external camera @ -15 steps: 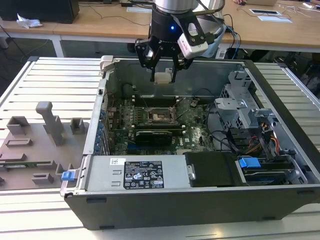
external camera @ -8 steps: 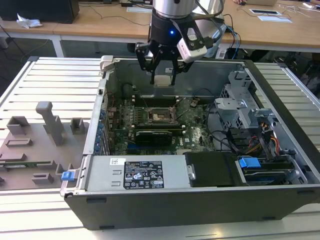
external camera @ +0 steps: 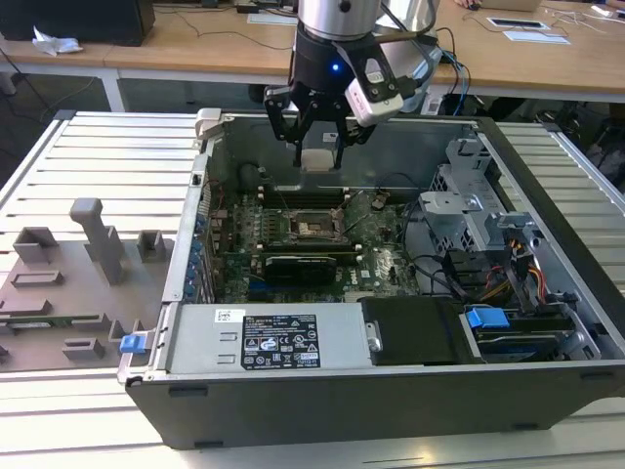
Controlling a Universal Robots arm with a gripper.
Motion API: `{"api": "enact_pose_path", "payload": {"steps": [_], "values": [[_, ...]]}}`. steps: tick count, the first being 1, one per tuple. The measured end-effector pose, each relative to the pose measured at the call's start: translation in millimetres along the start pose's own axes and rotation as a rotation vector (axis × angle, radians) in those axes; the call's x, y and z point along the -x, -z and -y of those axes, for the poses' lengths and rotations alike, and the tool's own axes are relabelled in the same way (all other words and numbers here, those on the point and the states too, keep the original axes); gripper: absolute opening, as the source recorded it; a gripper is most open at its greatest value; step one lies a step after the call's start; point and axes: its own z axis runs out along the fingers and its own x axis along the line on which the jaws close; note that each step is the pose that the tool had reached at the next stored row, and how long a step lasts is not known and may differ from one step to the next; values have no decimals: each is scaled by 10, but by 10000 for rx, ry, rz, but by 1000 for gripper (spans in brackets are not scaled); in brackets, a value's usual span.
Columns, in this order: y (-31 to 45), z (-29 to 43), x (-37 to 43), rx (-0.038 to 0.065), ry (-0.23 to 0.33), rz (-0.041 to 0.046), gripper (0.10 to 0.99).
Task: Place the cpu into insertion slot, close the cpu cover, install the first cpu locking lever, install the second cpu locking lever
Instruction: 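Place the cpu into insertion slot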
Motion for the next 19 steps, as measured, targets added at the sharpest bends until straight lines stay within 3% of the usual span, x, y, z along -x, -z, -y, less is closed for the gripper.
{"api": "enact_pose_path", "payload": {"steps": [19], "values": [[-79, 7, 1, 0, 0, 0, 541]]}}
